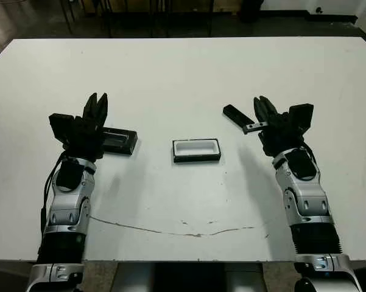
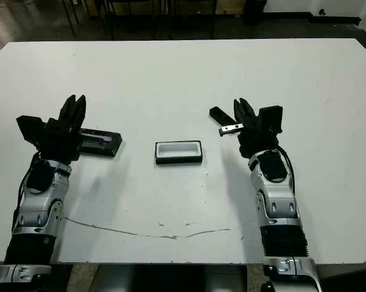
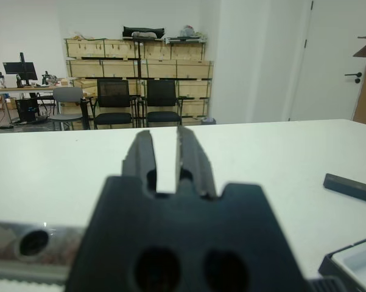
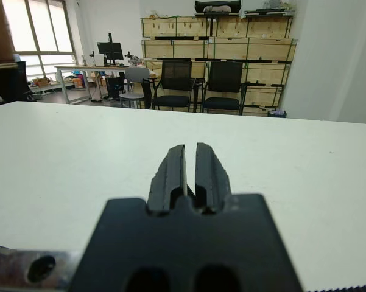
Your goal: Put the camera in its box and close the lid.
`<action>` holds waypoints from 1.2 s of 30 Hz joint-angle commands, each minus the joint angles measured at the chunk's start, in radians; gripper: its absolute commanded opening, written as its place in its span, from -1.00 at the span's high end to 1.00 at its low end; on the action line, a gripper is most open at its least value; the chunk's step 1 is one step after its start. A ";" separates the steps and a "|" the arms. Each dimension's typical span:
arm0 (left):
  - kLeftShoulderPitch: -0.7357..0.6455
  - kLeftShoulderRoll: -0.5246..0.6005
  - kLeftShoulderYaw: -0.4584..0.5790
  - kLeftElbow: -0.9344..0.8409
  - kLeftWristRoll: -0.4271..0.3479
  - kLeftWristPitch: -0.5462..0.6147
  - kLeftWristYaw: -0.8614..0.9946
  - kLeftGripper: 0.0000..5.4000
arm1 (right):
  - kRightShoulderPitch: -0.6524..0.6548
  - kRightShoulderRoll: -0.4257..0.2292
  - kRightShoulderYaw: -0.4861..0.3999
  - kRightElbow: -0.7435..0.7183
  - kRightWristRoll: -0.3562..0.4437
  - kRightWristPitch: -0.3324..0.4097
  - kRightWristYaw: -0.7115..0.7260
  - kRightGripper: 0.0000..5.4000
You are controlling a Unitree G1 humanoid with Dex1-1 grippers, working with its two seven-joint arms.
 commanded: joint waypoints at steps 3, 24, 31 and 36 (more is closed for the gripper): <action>0.007 0.001 -0.003 0.011 0.002 0.011 0.001 0.99 | 0.007 -0.004 0.001 -0.007 -0.002 0.018 -0.010 1.00; 0.027 -0.002 -0.006 -0.004 -0.001 0.017 0.000 1.00 | -0.262 -0.270 0.016 0.332 -0.015 0.016 0.320 0.55; 0.033 0.000 -0.009 -0.009 0.008 0.015 0.004 1.00 | -0.385 -0.300 0.035 0.562 -0.006 -0.012 0.493 -0.03; 0.034 -0.001 -0.008 -0.013 0.011 0.020 0.006 1.00 | -0.433 -0.303 0.056 0.657 -0.012 -0.021 0.612 -0.44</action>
